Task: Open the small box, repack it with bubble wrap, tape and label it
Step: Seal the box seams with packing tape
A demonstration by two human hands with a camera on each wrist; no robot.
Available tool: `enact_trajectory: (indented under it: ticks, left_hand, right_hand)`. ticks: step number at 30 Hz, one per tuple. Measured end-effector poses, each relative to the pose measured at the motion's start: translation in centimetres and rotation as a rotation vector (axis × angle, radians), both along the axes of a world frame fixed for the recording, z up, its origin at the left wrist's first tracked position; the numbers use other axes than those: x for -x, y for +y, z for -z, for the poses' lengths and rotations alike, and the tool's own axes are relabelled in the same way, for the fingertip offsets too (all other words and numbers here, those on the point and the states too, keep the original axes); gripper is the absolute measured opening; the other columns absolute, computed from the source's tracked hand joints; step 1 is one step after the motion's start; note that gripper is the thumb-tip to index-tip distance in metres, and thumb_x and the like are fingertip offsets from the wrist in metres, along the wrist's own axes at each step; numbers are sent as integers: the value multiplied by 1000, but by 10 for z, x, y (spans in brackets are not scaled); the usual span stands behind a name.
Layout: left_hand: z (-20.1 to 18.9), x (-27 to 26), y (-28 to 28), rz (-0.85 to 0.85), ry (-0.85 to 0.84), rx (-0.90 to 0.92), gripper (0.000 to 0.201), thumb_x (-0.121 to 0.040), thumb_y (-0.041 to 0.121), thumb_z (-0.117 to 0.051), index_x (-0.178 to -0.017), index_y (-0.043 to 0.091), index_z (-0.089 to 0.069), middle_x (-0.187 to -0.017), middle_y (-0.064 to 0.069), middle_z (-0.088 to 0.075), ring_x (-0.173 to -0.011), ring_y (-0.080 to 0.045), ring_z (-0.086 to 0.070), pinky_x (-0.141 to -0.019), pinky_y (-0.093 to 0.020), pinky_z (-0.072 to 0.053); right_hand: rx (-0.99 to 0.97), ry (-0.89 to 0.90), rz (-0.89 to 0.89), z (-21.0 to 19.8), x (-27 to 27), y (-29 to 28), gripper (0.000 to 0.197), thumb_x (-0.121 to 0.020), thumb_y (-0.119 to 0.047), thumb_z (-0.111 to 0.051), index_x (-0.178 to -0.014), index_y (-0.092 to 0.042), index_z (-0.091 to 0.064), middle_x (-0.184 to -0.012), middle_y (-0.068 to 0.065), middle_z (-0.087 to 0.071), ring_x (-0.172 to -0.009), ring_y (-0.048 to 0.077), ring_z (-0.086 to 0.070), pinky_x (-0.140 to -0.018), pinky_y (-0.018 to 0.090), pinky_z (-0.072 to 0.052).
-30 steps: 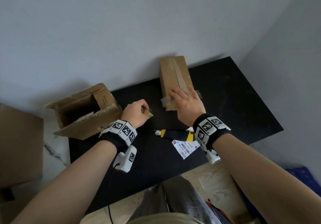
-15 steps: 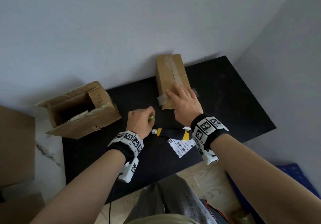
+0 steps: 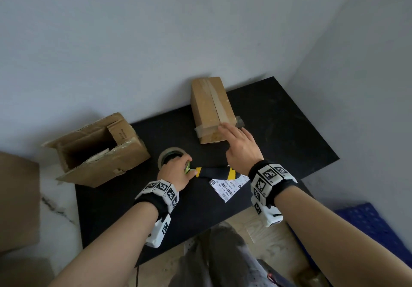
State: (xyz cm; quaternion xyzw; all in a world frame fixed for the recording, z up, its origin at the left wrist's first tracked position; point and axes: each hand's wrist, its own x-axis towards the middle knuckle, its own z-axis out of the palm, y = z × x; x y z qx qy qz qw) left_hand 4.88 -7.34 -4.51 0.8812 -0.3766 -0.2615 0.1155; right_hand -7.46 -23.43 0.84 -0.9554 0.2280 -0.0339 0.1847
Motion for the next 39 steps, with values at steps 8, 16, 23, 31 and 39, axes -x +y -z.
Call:
enact_trajectory:
  ticks: [8,16,23,31,39]
  left_hand:
    - [-47,12,-16,-279,50,442,28,-97,33,-43,-113,15,-57,-115,-4,-59,-105,-14,-57,-82,-24,-43]
    - [-61,31,-55,-381,346,592,41,-102,27,-32,-142,19,-35,-147,-1,-39,-135,-14,-36,-103,-20,-27]
    - [-42,35,-75,-503,529,637,51,-101,29,-34,-149,24,-16,-153,1,-28,-138,-13,-29,-115,-34,-24]
    - [-29,31,-73,-577,329,581,45,-102,21,-32,-146,20,-28,-145,-5,-42,-130,-13,-42,-101,-22,-29]
    - [-25,-12,-64,-378,118,604,48,-91,-3,-51,-130,25,-54,-142,-2,-47,-113,-3,-54,-90,-1,-36]
  right_hand:
    - [-305,-96,227,-8,12,-22,67,-82,3,-49,-142,-22,-35,-152,-2,-28,-133,20,-39,-107,43,-39]
    - [-375,-51,207,-8,7,-45,67,-86,5,-48,-145,-21,-30,-152,-1,-30,-138,16,-32,-112,32,-32]
    - [-515,17,226,7,4,-51,75,-88,0,-48,-148,-31,-16,-134,8,-50,-98,22,-61,-81,32,-54]
    - [-544,50,220,20,2,-71,69,-91,0,-43,-148,-31,-19,-138,8,-48,-93,17,-63,-80,32,-55]
    - [-227,-125,-56,20,-11,-107,47,-92,-9,-52,-136,-25,-46,-125,3,-54,-108,15,-55,-88,23,-45]
